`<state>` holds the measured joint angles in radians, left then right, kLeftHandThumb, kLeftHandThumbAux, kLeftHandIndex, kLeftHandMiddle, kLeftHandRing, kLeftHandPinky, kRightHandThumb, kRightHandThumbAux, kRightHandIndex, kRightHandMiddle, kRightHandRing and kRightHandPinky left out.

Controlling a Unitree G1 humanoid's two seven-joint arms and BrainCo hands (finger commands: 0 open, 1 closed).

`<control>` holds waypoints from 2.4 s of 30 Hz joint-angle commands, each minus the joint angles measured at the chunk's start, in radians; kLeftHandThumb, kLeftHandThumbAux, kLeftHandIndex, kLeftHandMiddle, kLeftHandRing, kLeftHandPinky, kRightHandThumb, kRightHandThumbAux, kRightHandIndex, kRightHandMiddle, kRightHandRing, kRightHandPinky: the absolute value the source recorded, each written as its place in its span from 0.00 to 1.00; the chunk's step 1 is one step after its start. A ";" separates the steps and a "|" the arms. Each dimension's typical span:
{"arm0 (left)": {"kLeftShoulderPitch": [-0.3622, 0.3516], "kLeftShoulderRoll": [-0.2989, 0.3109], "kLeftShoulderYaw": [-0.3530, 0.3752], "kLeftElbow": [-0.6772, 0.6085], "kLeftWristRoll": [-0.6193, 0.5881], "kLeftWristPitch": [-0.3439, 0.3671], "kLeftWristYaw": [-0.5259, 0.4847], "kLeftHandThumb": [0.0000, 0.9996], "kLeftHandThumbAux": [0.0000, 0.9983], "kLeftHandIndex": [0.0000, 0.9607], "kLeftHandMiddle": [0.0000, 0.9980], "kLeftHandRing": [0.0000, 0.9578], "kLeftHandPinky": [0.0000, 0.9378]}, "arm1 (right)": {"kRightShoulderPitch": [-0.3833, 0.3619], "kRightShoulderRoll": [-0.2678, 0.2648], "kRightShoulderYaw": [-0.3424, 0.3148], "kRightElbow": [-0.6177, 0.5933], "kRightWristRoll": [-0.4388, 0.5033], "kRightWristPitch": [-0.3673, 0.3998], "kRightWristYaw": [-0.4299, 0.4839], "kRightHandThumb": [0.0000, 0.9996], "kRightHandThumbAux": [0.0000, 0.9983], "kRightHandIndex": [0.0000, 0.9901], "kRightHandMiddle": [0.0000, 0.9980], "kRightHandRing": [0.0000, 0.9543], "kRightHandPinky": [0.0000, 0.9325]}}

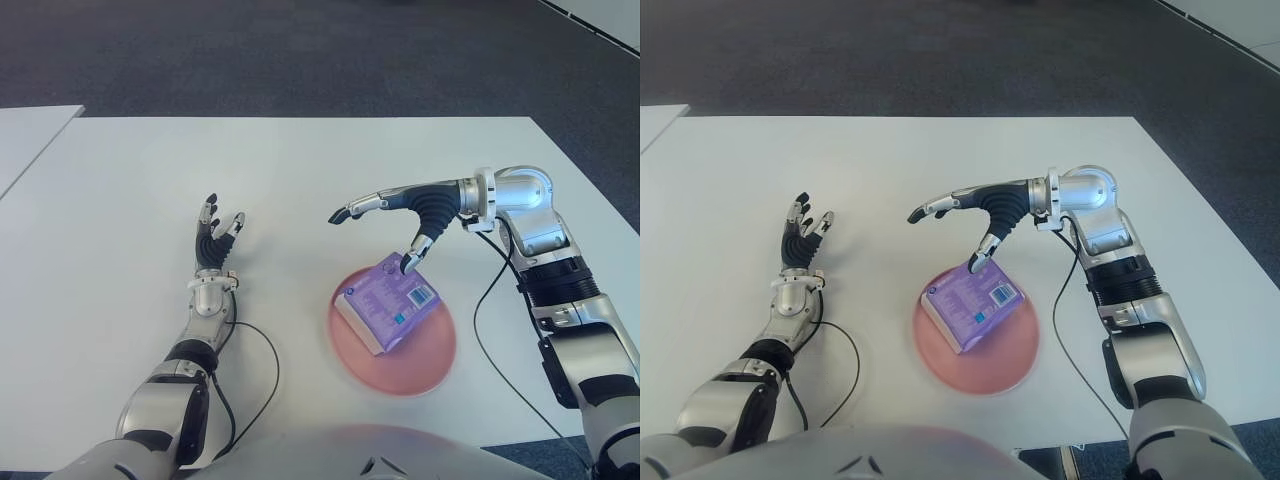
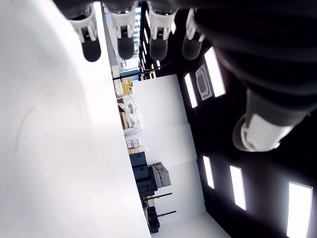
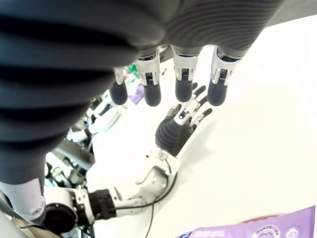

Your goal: Put the tissue paper into the plate.

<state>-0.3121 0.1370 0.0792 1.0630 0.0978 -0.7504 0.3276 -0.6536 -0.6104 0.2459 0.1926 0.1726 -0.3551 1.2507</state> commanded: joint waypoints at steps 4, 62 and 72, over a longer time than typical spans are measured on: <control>0.084 -0.026 -0.002 0.068 0.005 0.030 -0.003 0.03 0.58 0.00 0.00 0.00 0.00 | -0.017 0.034 -0.081 0.089 0.094 0.027 0.003 0.14 0.58 0.00 0.00 0.00 0.00; 0.114 -0.011 -0.009 0.041 0.041 -0.004 0.014 0.00 0.55 0.01 0.00 0.00 0.00 | 0.169 0.480 -0.437 0.781 -0.020 -0.391 -0.890 0.00 0.42 0.00 0.00 0.00 0.00; 0.117 -0.008 -0.010 0.034 0.033 0.000 0.011 0.00 0.56 0.01 0.00 0.00 0.00 | 0.201 0.449 -0.416 0.845 -0.086 -0.428 -0.937 0.00 0.39 0.00 0.00 0.00 0.00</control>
<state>-0.3038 0.1429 0.0758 1.0462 0.1177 -0.7579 0.3360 -0.4815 -0.1548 -0.1778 1.0154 0.1030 -0.7667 0.3240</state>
